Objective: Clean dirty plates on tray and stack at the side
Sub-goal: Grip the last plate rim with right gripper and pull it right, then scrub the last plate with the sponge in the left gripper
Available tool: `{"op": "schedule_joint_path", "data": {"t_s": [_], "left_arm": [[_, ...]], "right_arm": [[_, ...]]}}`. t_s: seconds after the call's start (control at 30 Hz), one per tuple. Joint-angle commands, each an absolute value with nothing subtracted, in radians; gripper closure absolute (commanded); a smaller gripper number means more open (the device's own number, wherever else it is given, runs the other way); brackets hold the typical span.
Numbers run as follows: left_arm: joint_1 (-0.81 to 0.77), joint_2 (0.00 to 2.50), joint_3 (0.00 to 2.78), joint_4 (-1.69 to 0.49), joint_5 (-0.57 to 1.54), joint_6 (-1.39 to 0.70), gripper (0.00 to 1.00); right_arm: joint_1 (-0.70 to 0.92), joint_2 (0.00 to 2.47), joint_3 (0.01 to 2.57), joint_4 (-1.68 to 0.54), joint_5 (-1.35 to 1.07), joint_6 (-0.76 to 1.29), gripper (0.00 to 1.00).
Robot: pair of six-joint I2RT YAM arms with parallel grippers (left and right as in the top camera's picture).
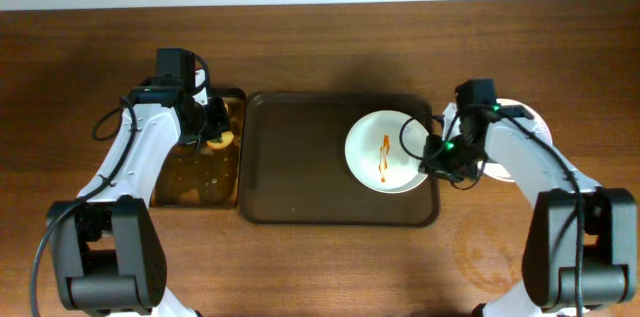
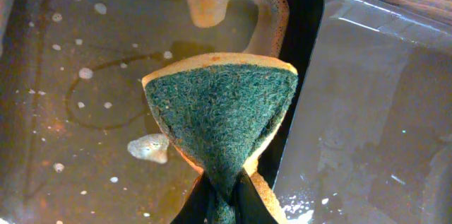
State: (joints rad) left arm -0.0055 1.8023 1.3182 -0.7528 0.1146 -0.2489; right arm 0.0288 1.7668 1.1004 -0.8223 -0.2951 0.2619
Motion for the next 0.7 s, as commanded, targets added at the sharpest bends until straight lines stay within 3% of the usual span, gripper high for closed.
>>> {"op": "schedule_joint_path", "data": {"t_s": [0.0,0.17,0.2,0.27,0.33,0.5,0.67], "left_arm": [[-0.008,1.781,1.31,-0.754,0.115,-0.23,1.0],[-0.008,1.781,1.31,-0.754,0.115,-0.23,1.0],[-0.008,1.781,1.31,-0.754,0.115,-0.229,1.0],[-0.008,1.781,1.31,-0.754,0.115,-0.23,1.0],[-0.008,1.781,1.31,-0.754,0.12,-0.23,1.0],[-0.033,1.781,1.31,-0.749,0.216,-0.229,1.0],[-0.158,1.794,1.309,-0.715,0.346,-0.186,1.0]], "right_arm": [[0.047,1.779,1.069,-0.797,-0.205,0.384,0.7],[0.047,1.816,1.05,-0.743,-0.206,0.411,0.71],[0.047,1.826,1.046,-0.728,-0.207,0.429,0.74],[0.047,1.837,1.044,-0.666,-0.209,0.428,0.89],[0.047,1.837,1.049,-0.613,-0.219,0.428,0.92],[0.123,1.837,1.049,-0.554,-0.262,0.417,0.96],[0.253,1.837,1.049,-0.542,-0.231,0.49,0.96]]}}
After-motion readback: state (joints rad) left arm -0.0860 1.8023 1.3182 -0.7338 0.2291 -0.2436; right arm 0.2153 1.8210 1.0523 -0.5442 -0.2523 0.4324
